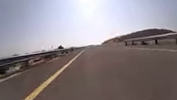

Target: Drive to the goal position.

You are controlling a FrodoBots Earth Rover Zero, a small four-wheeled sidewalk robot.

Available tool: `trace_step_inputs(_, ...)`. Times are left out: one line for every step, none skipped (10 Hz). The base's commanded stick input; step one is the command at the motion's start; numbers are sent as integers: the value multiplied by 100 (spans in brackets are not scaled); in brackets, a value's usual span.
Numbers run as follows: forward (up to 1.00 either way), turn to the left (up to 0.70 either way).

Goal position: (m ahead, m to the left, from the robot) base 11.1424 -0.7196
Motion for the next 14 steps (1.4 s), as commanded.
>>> trace_step_inputs(70, 0)
trace_step_inputs(70, 0)
trace_step_inputs(70, 0)
trace_step_inputs(70, 0)
trace_step_inputs(70, 0)
trace_step_inputs(70, 0)
trace_step_inputs(70, 0)
trace_step_inputs(70, 0)
trace_step_inputs(70, 0)
trace_step_inputs(70, 0)
trace_step_inputs(70, 0)
trace_step_inputs(70, 0)
trace_step_inputs(70, 0)
trace_step_inputs(70, 0)
